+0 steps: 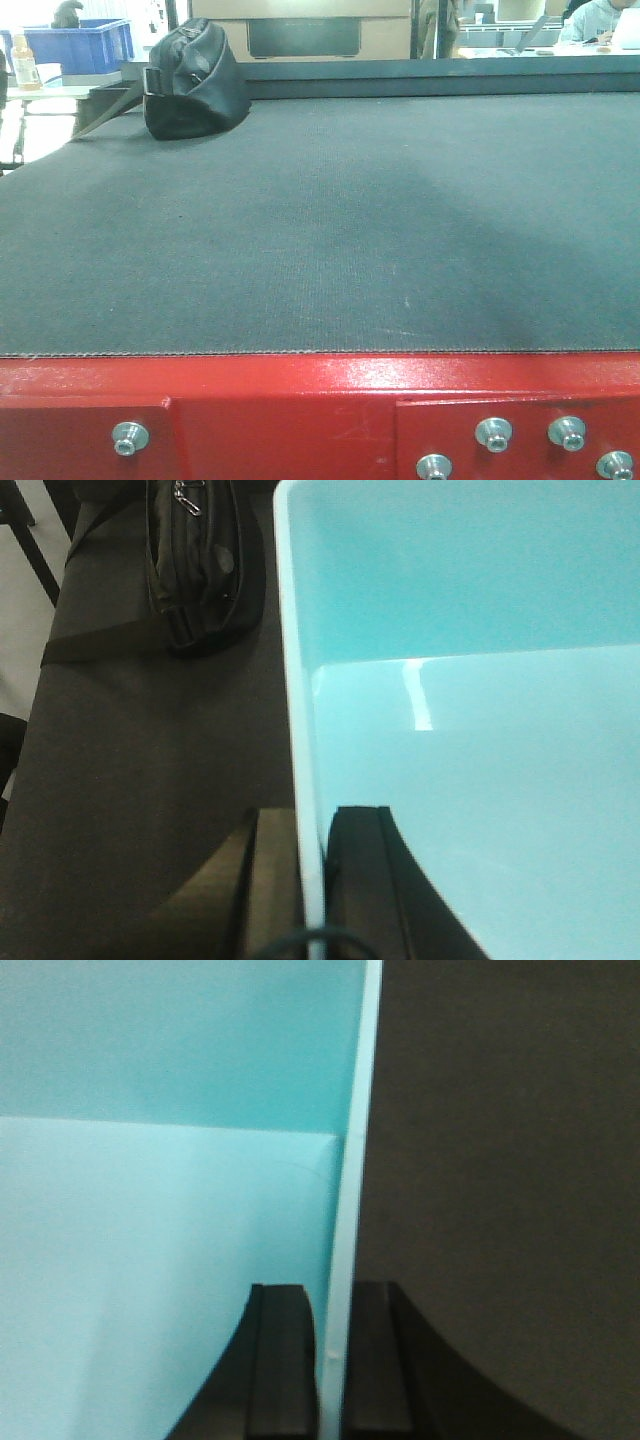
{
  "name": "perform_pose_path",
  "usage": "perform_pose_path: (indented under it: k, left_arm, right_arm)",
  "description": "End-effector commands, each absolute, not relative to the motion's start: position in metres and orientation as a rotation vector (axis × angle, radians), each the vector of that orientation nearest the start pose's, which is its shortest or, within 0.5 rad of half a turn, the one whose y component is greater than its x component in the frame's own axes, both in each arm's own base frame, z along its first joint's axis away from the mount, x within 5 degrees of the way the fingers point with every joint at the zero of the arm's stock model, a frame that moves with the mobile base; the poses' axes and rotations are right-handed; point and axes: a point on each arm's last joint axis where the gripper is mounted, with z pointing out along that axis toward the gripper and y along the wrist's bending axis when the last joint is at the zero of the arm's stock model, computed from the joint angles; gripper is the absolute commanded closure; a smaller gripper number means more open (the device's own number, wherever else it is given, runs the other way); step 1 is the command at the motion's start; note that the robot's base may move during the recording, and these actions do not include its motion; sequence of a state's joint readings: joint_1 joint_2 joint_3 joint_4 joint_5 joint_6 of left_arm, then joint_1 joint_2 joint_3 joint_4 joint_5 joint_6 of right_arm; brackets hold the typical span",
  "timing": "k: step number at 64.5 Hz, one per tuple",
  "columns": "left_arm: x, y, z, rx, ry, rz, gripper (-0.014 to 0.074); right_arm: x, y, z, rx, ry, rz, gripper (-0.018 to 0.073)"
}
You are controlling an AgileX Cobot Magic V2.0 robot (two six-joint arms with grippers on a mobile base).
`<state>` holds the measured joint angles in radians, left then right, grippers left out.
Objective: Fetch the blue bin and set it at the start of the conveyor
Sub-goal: 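Carry the bin with both grippers over the conveyor belt, then lower the bin onto the belt and open both grippers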
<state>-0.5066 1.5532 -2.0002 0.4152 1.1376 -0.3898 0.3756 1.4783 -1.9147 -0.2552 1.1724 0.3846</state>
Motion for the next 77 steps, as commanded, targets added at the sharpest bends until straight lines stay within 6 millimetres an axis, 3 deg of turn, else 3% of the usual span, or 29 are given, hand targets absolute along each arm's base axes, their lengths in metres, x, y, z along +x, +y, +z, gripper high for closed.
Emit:
perform_pose_path:
  k: [1, 18, 33, 54, 66, 77]
  left_arm:
    - [0.284, -0.119, 0.514, 0.115, 2.052, -0.039, 0.0708]
    - [0.302, -0.129, 0.489, 0.06, 2.15, -0.05, 0.0708]
    - [0.335, -0.138, 0.423, -0.034, 2.231, -0.083, 0.0708]
    - [0.361, -0.135, 0.334, -0.004, 2.274, -0.133, 0.0708]
    - [0.377, -0.136, 0.312, -0.003, 2.294, -0.127, 0.0708]
    - [0.387, -0.142, 0.293, 0.012, 2.318, -0.132, 0.0708]
  right_arm:
    - [0.28, 0.087, 0.505, -0.007, 2.144, 0.115, 0.0722]
    - [0.313, 0.101, 0.471, 0.057, 2.264, 0.11, 0.0722]
    - [0.346, 0.11, 0.438, 0.063, 2.305, 0.092, 0.0722]
    - [0.378, 0.113, 0.351, 0.059, 2.322, 0.123, 0.0722]
    - [0.383, 0.117, 0.304, 0.025, 2.359, 0.133, 0.0722]
    - [0.387, 0.116, 0.285, 0.017, 2.354, 0.144, 0.0722]
